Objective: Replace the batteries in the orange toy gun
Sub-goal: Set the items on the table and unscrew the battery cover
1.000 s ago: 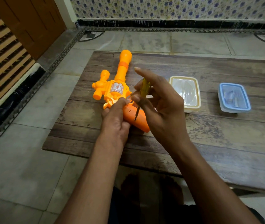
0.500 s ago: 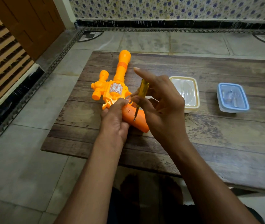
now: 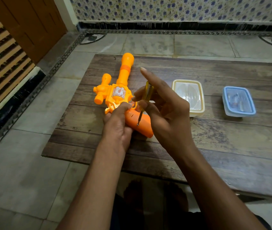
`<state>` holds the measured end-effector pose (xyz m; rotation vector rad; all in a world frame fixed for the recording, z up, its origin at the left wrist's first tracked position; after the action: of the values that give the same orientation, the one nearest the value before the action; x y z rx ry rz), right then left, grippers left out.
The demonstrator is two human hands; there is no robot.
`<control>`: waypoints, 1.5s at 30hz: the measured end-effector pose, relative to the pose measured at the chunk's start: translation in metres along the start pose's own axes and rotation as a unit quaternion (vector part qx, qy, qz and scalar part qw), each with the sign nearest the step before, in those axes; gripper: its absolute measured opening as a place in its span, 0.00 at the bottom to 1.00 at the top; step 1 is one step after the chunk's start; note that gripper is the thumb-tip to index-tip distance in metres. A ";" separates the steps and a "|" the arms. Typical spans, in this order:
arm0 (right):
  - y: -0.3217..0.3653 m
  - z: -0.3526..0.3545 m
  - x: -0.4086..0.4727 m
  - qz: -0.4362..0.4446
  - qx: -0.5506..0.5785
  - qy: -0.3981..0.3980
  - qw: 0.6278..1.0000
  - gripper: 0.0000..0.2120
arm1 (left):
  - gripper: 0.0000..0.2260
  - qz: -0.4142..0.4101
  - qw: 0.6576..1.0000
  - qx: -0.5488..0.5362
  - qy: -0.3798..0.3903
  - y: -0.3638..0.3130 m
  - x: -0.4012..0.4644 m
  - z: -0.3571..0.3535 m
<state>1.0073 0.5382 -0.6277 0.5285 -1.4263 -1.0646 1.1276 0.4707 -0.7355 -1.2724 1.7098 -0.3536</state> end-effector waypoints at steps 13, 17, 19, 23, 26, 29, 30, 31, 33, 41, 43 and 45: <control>-0.001 0.004 0.002 0.005 -0.028 -0.018 0.999 0.24 | 0.33 0.001 1.000 0.012 -0.011 -0.003 -0.002 0.000; 0.001 0.005 0.002 0.024 -0.052 -0.028 0.998 0.24 | 0.44 0.004 1.000 0.021 -0.015 -0.004 -0.005 -0.002; 0.000 0.004 0.002 0.023 -0.031 -0.016 0.999 0.25 | 0.38 0.001 1.000 0.019 -0.010 -0.005 -0.005 -0.002; 0.002 0.004 0.002 0.020 -0.028 -0.009 0.999 0.24 | 0.36 0.002 1.000 0.013 -0.012 -0.004 -0.005 -0.001; 0.002 0.004 0.002 0.023 -0.055 -0.025 0.998 0.24 | 0.43 0.000 1.000 0.019 -0.018 -0.005 -0.008 -0.001; -0.001 0.004 0.002 0.017 -0.031 -0.020 0.999 0.25 | 0.38 -0.007 1.000 0.020 -0.011 -0.005 -0.008 -0.002; -0.001 0.003 0.002 0.013 -0.022 -0.018 1.000 0.25 | 0.36 -0.005 1.000 0.020 -0.006 -0.005 -0.008 -0.003; -0.001 0.004 0.002 0.010 -0.017 -0.017 1.000 0.25 | 0.35 -0.003 1.000 0.018 0.000 -0.005 -0.008 -0.004; -0.001 0.004 0.001 0.010 -0.014 -0.020 1.000 0.25 | 0.31 0.002 1.000 0.014 0.002 -0.004 -0.007 -0.003; -0.001 0.005 0.000 0.020 -0.014 -0.037 0.999 0.22 | 0.37 0.000 1.000 0.001 0.001 -0.004 -0.009 -0.004; -0.001 0.005 0.000 0.024 -0.019 -0.037 0.999 0.22 | 0.37 0.002 1.000 0.002 0.002 -0.004 -0.010 -0.005; 0.000 0.006 0.000 0.028 -0.021 -0.039 0.999 0.22 | 0.37 0.004 1.000 0.001 0.001 -0.003 -0.010 -0.006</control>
<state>1.0016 0.5394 -0.6271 0.4178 -1.4758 -1.0784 1.1250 0.4760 -0.7258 -1.2625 1.7161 -0.3521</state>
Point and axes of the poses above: each hand's wrist, its own x-axis towards the middle knuckle, its own z-axis out of the back of the hand, y = z × x, the point moved 6 cm from there along x, towards the middle knuckle, and after that the axes turned 1 degree about -x, right-handed, at the moved point
